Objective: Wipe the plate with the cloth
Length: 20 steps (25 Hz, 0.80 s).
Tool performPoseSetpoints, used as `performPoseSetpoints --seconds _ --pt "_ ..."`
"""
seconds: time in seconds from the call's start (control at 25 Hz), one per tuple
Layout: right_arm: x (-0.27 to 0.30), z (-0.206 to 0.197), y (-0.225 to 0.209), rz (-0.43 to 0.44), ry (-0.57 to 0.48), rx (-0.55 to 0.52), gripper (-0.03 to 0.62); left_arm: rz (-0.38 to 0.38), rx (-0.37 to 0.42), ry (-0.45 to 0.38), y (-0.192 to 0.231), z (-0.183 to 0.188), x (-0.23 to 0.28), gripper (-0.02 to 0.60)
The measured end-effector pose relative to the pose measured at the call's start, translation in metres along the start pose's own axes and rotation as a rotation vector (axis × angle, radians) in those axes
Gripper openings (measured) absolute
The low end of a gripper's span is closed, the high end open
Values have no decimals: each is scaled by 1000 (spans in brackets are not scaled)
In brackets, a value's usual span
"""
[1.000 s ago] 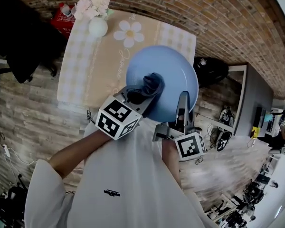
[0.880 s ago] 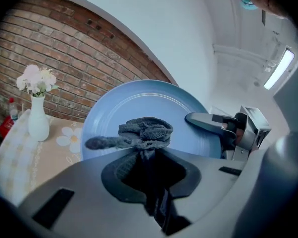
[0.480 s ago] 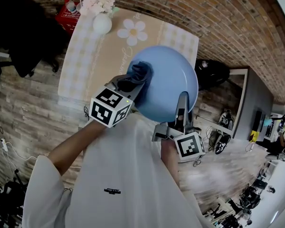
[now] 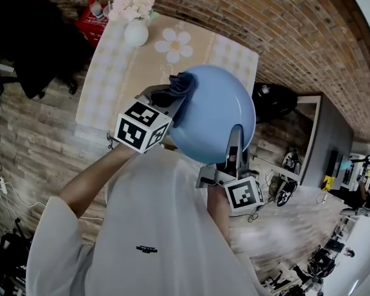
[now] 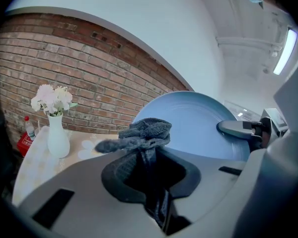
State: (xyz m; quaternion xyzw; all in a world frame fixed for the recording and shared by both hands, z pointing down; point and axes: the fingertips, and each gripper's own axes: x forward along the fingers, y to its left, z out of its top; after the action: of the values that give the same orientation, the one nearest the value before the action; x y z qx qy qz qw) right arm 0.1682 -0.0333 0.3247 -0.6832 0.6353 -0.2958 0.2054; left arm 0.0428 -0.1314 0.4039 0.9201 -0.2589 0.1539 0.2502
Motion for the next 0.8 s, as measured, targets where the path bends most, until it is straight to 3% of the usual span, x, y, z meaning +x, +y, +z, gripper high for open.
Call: performPoseSetpoints --seconds 0.24,0.8 --pt "-2 -3 -1 -4 23 -53 58 -11 -1 -15 -1 9 7 61" --pt "-6 -8 -6 -8 29 -26 58 -67 20 -82 -29 43 20 61"
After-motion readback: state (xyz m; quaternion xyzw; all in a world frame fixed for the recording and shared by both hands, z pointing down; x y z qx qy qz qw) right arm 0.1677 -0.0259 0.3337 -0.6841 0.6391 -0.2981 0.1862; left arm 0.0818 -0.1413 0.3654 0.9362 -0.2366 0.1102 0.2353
